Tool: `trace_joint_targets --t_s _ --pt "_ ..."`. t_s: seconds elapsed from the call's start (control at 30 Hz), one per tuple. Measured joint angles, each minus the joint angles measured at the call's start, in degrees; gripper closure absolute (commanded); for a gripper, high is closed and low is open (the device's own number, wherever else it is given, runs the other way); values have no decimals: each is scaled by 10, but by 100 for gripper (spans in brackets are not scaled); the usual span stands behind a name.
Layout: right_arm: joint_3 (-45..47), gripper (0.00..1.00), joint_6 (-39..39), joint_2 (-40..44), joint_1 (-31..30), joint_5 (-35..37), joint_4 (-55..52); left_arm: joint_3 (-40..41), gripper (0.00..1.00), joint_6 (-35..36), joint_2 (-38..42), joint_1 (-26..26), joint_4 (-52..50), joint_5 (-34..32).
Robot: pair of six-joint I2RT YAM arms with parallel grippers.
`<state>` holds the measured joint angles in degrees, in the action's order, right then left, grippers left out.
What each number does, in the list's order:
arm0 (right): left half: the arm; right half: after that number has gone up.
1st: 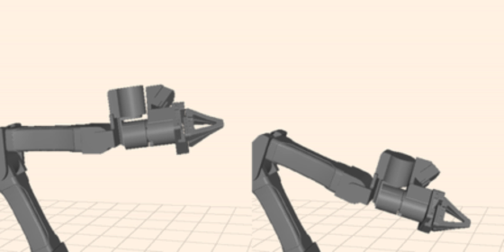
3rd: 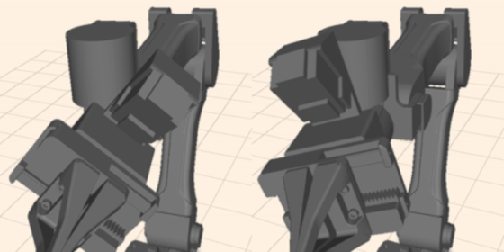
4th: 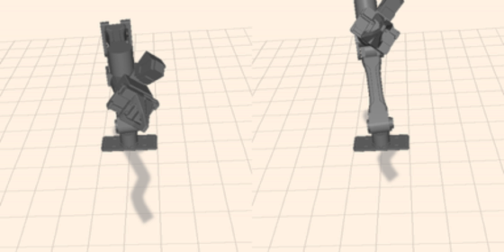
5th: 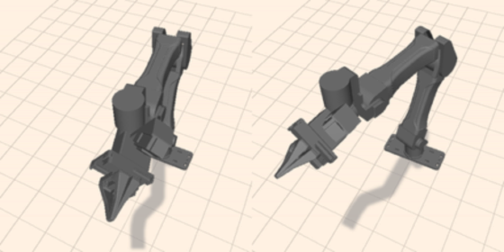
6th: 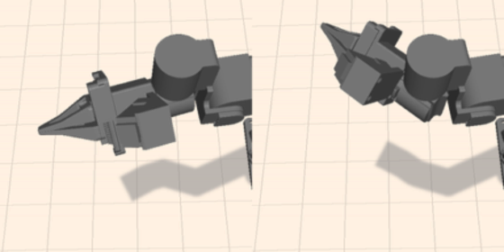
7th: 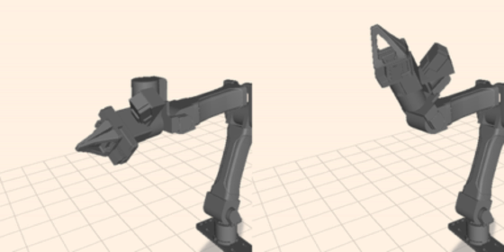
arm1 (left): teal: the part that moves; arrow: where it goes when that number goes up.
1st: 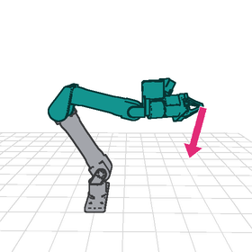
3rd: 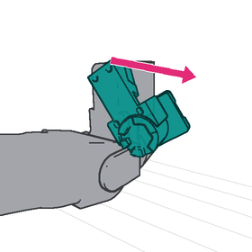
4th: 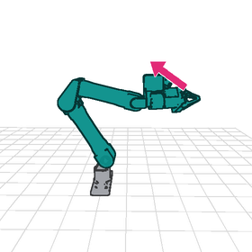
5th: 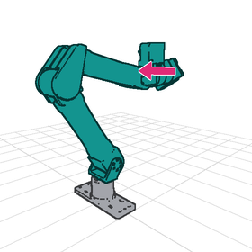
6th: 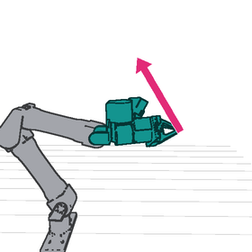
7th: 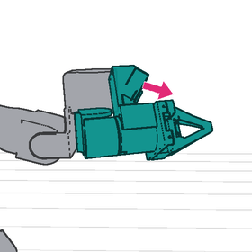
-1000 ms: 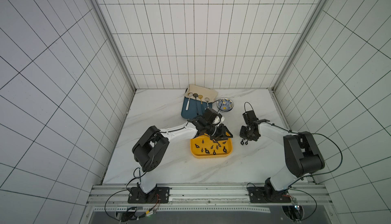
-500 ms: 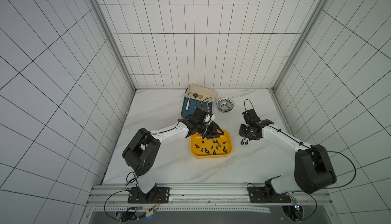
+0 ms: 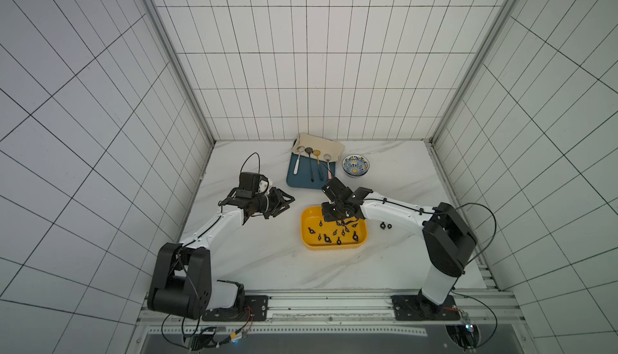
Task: Take out the wing nut from the storage box
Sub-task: Pick up the wing nut from the storage box.
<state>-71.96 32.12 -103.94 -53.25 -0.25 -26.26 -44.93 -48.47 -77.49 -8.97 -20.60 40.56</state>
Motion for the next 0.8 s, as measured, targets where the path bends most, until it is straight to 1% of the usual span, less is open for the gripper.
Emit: trace_joint_targets --t_s 0.13,0.33,0.6,0.8 --pt "-18 73 3 -33 -5 -11 9 5 58 9 5 1 -13 7" --pt "-31 73 14 -58 -5 -15 12 5 58 16 5 1 -15 17" --pt "-32 73 24 -78 -6 -15 12 7 58 20 5 1 -15 21" --pt "-35 76 28 -82 -9 -19 12 10 58 20 5 1 -15 24"
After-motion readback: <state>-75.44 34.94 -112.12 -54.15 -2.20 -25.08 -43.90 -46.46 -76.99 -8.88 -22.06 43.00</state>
